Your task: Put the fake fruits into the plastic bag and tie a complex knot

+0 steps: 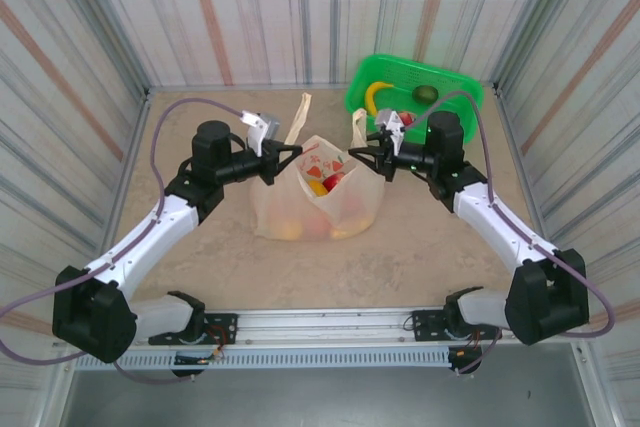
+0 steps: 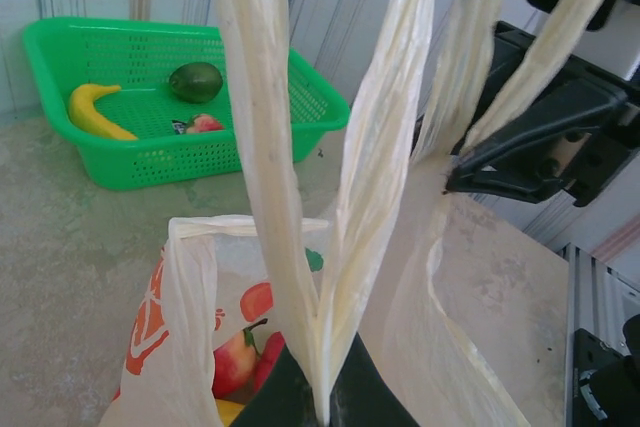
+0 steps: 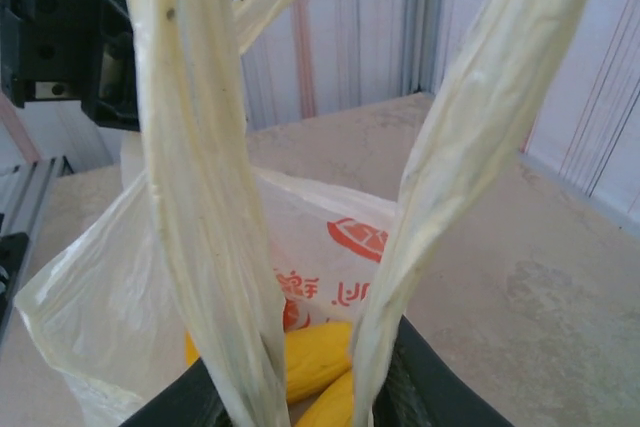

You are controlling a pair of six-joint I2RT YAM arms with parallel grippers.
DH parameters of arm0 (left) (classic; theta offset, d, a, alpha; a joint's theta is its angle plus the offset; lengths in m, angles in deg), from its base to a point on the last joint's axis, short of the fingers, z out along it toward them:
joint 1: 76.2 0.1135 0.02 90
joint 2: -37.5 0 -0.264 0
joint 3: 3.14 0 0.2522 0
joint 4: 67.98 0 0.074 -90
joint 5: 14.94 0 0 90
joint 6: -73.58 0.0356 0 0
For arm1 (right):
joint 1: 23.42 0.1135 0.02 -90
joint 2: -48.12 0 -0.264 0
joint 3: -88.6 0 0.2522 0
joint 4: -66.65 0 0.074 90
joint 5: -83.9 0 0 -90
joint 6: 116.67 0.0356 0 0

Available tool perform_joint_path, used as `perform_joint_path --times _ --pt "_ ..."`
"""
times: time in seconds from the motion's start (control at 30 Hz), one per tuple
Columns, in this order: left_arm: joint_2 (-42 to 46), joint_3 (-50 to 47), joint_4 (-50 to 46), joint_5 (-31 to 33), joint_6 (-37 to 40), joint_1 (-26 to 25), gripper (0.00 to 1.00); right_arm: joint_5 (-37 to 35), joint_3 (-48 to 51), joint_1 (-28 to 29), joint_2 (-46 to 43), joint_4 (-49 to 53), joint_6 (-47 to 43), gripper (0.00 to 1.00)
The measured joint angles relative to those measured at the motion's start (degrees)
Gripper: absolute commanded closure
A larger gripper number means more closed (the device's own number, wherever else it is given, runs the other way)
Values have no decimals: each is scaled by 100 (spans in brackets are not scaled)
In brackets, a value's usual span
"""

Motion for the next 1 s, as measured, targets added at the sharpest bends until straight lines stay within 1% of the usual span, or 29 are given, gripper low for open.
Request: perform_joint_path --times 0.03,0.07,0.1,0.2,0.33,0.43,0.53,0.67,0.8,1.0 --pt "0 0 -4 -42 0 0 100 -46 -31 42 48 -9 -15 93" --pt "0 0 -9 -81 0 0 100 -138 -61 103 87 13 -28 98" --pt "0 0 -11 -127 0 0 100 -267 -103 205 114 68 -37 100" --pt "-11 74 -181 -299 28 -20 100 -717 -232 551 120 243 -190 100" --pt "-205 597 -774 -483 186 -197 100 -1731 -232 1279 -7 273 -588 100" --pt "-328 822 -1016 -568 214 -260 100 -2511 -216 1751 -118 299 -977 100" --pt "-492 992 -1318 -601 269 -286 100 -3217 -216 2013 -133 361 -1335 100" --pt "-667 1130 -1613 -675 356 -363 100 -3910 -216 2138 -133 507 -1633 100" --pt "-673 1130 -1746 -741 407 -374 99 -4334 -219 2214 -127 634 -1886 100" --pt "-673 1130 -1832 -748 420 -372 93 -4520 -219 2385 -127 686 -2269 100"
